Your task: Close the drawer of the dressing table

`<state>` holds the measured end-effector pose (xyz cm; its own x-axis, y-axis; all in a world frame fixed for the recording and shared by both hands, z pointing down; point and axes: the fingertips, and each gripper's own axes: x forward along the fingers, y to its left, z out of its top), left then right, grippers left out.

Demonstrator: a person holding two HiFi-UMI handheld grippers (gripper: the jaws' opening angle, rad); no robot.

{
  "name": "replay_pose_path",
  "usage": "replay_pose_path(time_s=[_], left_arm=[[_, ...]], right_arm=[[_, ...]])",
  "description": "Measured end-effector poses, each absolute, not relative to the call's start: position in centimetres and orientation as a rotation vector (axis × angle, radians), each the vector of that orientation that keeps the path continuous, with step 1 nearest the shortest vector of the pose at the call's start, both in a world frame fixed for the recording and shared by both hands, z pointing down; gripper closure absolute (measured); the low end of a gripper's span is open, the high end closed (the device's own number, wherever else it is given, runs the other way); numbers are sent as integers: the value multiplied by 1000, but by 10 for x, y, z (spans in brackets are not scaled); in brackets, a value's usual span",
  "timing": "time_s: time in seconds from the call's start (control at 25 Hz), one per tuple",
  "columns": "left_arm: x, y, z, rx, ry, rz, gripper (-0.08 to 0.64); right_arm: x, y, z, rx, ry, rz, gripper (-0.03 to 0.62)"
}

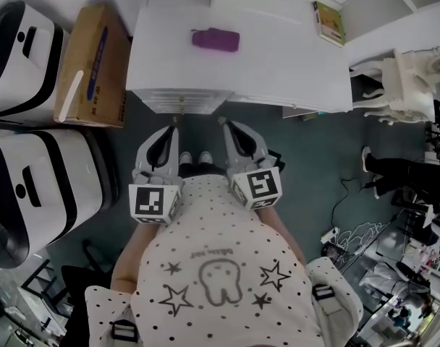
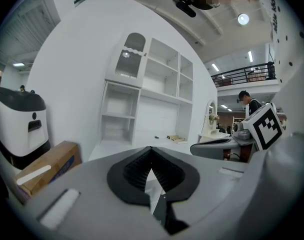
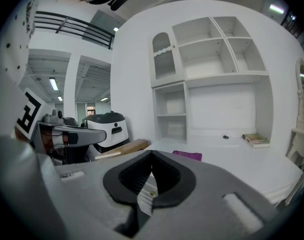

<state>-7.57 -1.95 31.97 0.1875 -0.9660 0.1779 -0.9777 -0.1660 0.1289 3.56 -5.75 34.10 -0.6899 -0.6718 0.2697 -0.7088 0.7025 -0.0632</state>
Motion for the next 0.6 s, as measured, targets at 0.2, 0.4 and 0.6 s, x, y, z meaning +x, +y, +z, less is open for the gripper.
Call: replay_pose_path(time_s=[0.2,0.4,0.6], left_arm=[[-66,-16,319,2304,-1865,148,566],[-68,-15,323,2242,-1838,116,566],[-67,-15,325,2257,-1839,107,565]], right_arm=[[25,-48,339,1039,-2711,175,589],[16,-41,335,983,-2730,127,589],[15,-38,333,973,-2715,120,589]])
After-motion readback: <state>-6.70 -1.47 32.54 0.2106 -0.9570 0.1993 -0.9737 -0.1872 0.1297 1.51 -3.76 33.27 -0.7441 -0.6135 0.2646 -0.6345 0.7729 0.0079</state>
